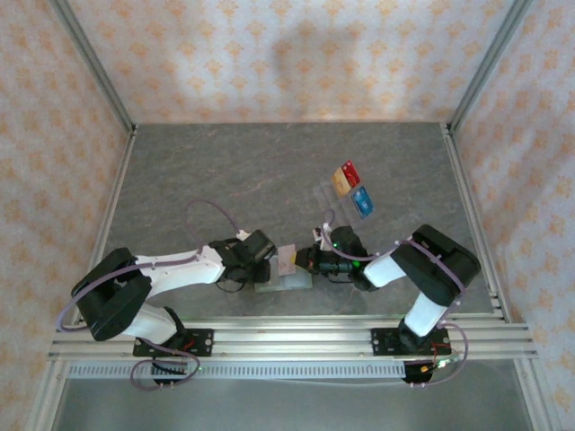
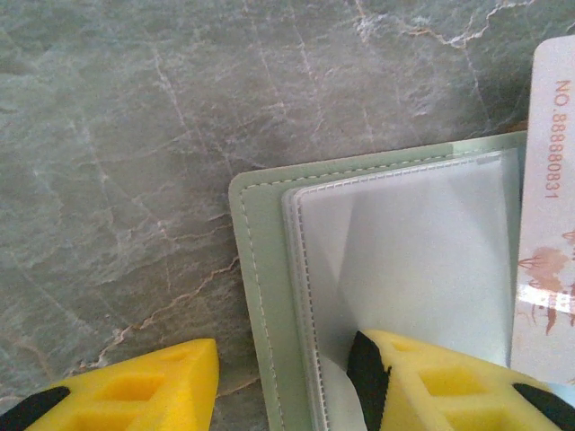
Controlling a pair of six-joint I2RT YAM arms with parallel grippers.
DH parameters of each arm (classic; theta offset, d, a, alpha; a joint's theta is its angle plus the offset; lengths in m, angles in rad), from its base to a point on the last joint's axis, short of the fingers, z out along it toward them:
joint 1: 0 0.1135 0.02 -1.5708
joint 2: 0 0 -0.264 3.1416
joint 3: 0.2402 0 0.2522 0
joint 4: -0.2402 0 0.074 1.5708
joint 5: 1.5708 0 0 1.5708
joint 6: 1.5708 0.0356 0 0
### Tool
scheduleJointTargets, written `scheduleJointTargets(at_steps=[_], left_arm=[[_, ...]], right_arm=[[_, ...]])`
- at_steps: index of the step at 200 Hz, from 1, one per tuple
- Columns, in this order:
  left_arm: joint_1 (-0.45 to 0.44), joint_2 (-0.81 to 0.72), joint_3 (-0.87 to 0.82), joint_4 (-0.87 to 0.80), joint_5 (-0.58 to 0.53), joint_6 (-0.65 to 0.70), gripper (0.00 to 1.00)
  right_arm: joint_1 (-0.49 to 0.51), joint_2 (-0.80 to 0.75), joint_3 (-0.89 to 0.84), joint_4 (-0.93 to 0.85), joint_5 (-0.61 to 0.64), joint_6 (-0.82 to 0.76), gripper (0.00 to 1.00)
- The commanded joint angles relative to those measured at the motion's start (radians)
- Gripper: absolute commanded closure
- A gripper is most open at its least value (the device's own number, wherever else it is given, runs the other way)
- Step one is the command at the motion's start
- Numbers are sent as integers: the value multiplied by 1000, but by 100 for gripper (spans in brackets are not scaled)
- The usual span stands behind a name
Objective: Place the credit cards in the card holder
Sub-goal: Insert the credit card into the card slot.
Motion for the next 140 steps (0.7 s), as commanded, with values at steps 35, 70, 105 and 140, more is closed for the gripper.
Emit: scheduleJointTargets(at_steps=[35, 70, 105, 140], left_arm=[[-4, 46, -58, -68, -12, -13, 54], [-4, 44, -60, -67, -12, -14, 54], [-4, 44, -60, -67, -13, -16, 54], [-4, 44, -62, -65, -12, -18, 54]], right_arm=[[2, 6, -26, 57, 30, -4, 100], [2, 15, -25, 77, 23, 6, 100], [3, 35, -18, 124, -2, 33, 100], [5, 40, -15, 118, -3, 30, 100]])
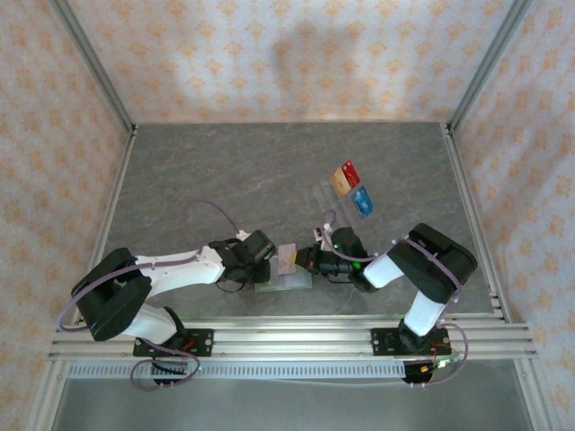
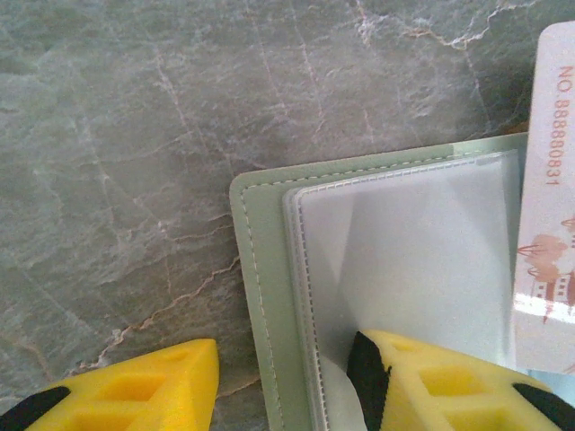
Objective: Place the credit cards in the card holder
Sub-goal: Insert the credit card into the card slot.
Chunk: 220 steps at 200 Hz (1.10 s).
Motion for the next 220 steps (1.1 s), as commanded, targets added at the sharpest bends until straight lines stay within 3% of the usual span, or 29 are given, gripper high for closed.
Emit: scheduleJointTargets(at_steps=[1, 104, 220], left_arm=[[-4, 45, -58, -71, -11, -15, 54], [-6, 48, -56, -69, -12, -15, 54], [-6, 55, -55, -66, -14, -16, 54]], right_arm=[[5, 11, -1, 54, -13, 3, 100], [9, 54, 14, 100, -83, 25, 100], [8, 26, 23, -61, -127, -36, 100]])
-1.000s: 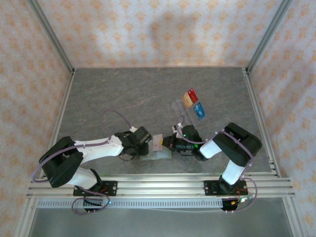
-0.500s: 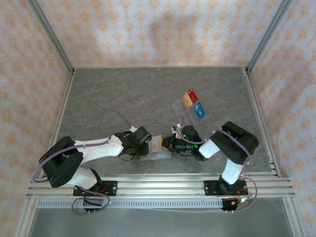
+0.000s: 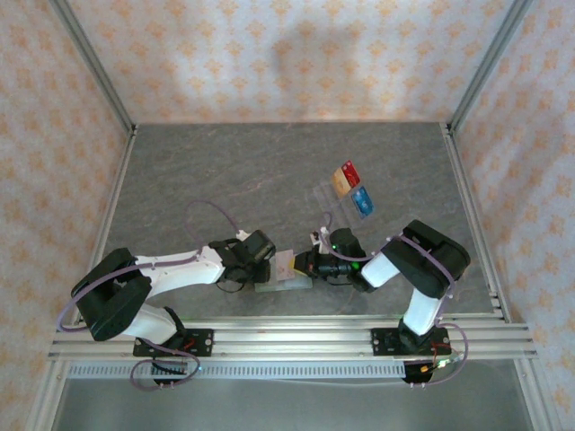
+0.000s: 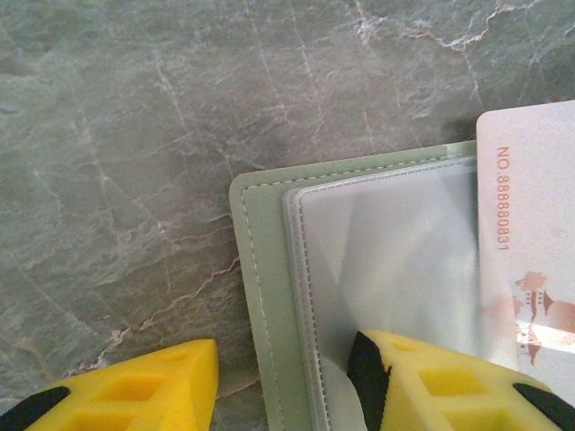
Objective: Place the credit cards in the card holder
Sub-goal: Insert the credit card into the card slot.
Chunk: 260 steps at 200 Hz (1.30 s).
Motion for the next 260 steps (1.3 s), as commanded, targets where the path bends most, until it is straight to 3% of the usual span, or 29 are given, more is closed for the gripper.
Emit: scheduleJointTargets(at_steps=[1, 260], left_arm=[[-5, 54, -54, -69, -13, -15, 54], [-11, 68, -58, -56, -15, -26, 54]], right_arm=[[7, -21, 14, -63, -36, -38, 100], [10, -80, -22, -125, -93, -30, 100]])
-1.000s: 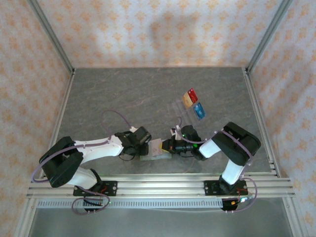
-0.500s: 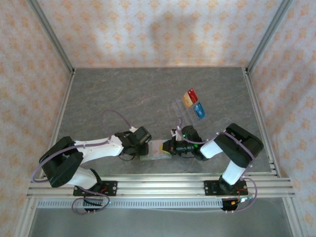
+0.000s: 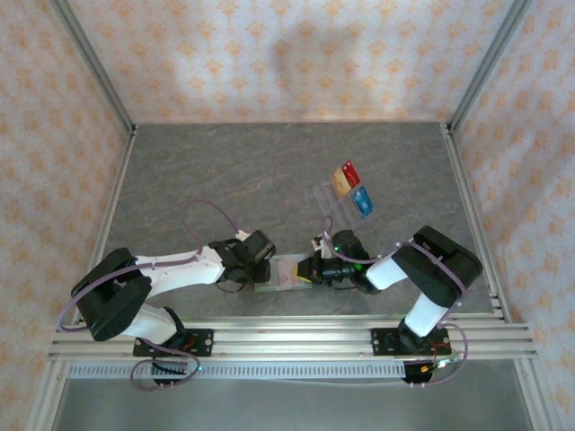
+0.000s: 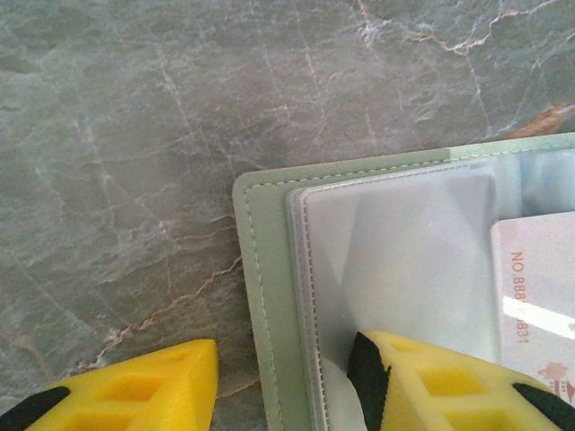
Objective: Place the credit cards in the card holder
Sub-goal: Insert the credit card into the card slot.
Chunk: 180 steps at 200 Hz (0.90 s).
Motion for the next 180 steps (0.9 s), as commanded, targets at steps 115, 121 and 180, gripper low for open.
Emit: scheduleJointTargets(at_steps=[115, 121, 180], left_arm=[[-12, 68, -58, -62, -13, -14, 54], [-12, 67, -59, -62, -13, -14, 54], [-13, 71, -63, -59, -11, -13, 54]], right_arm=[[2, 80, 130, -91, -96, -79, 100], [1, 75, 132, -116, -90, -93, 100], [-26, 36, 137, -223, -37, -153, 100]])
